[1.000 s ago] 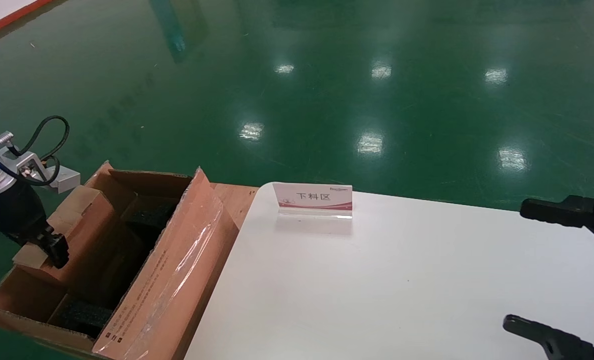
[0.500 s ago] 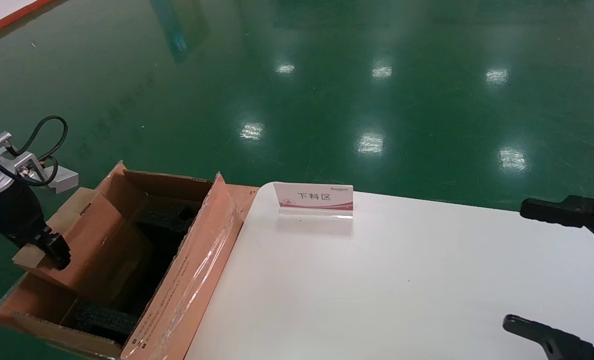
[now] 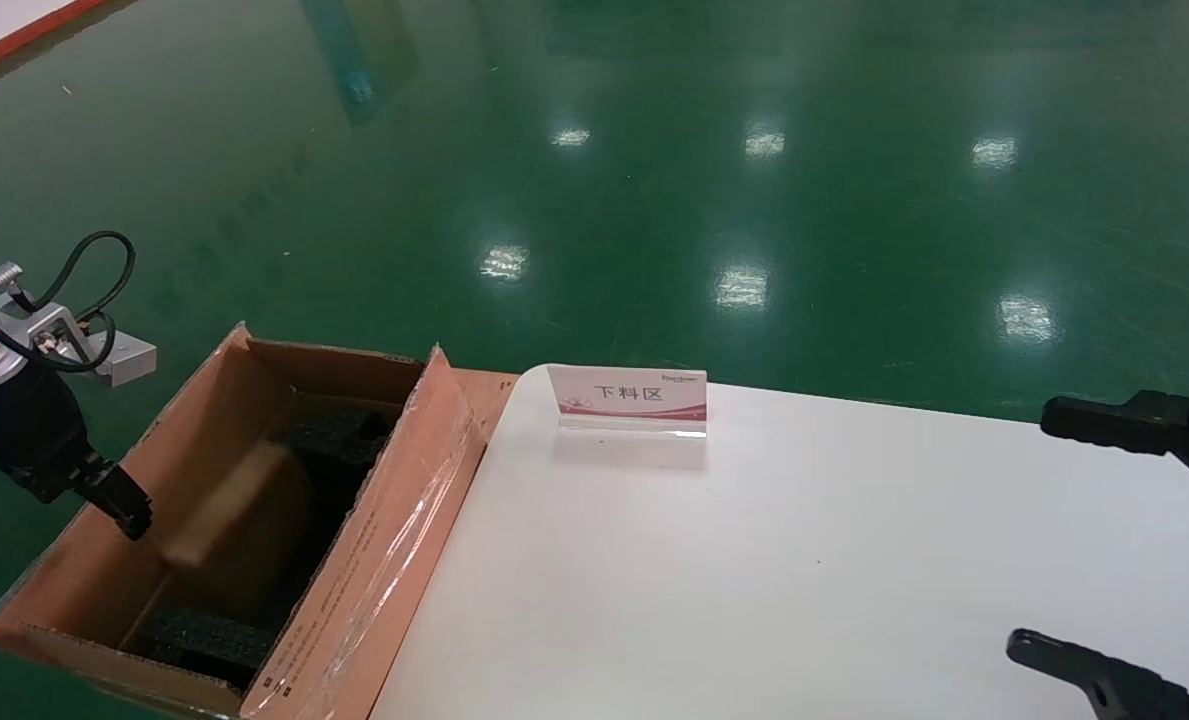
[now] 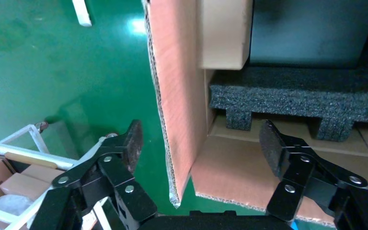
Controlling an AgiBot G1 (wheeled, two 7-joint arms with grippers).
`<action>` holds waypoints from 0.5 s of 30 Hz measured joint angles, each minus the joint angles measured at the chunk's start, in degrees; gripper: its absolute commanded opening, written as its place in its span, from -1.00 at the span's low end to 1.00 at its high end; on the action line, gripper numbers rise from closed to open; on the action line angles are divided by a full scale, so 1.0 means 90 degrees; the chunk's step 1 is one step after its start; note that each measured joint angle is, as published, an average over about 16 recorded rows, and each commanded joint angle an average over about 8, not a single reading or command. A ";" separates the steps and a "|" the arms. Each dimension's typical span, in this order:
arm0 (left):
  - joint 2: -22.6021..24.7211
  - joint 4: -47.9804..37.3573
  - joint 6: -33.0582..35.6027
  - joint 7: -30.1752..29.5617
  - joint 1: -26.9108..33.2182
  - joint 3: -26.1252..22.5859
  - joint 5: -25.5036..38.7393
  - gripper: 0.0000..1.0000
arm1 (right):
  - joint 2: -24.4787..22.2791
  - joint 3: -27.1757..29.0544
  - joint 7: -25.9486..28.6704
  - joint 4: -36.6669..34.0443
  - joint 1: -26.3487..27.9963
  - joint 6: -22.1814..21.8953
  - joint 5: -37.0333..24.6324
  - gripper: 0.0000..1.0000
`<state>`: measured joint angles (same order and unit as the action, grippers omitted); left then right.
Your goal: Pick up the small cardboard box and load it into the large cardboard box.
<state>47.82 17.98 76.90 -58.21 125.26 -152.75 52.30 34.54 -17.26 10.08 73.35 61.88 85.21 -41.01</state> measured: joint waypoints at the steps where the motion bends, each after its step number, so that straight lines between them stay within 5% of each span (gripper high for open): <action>1: 0.0001 0.0009 0.0000 0.0018 0.0014 0.0007 -0.0006 1.00 | 0.0000 0.0000 0.0000 0.0000 0.0000 0.0000 0.0000 1.00; 15: -0.0175 0.1156 -0.0027 0.1193 0.1161 0.0414 -0.0288 1.00 | 0.0000 -0.0003 -0.0003 -0.0004 0.0002 0.0001 0.0001 1.00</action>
<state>46.25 28.38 76.66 -47.46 135.71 -149.02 49.71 34.54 -17.29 10.05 73.31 61.91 85.22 -41.00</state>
